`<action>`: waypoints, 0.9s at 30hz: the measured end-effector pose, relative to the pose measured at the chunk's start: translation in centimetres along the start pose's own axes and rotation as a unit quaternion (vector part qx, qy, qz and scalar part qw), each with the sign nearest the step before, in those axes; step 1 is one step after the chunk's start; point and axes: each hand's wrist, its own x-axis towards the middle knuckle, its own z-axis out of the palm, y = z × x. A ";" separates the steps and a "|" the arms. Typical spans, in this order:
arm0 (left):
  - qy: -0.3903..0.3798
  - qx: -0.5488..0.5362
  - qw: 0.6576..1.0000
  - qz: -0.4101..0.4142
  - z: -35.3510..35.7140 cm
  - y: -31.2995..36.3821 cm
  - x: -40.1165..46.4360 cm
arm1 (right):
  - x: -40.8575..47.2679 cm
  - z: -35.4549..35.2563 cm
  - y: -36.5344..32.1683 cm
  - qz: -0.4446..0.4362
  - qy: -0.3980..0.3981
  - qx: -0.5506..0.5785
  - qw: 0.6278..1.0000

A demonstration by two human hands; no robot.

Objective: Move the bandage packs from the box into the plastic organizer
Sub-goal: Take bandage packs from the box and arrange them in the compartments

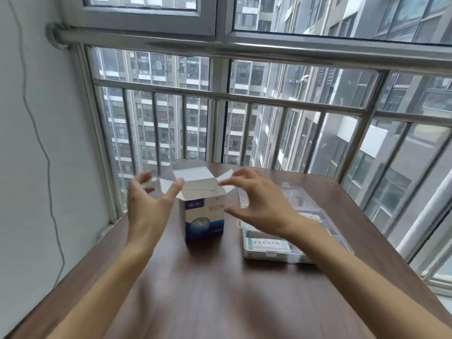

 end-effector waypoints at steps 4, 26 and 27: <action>-0.145 -0.082 0.980 -0.111 0.4 -0.9 1.1 | 0.7 2.3 -0.7 -0.042 0.038 -0.112 0.992; -0.121 -0.007 0.987 0.108 -0.3 -1.9 1.0 | -0.7 2.6 -4.4 -0.039 -0.060 -0.044 0.996; -0.128 -0.011 0.986 0.106 -0.2 -1.7 1.0 | 0.0 2.7 -4.6 0.000 -0.118 -0.039 0.992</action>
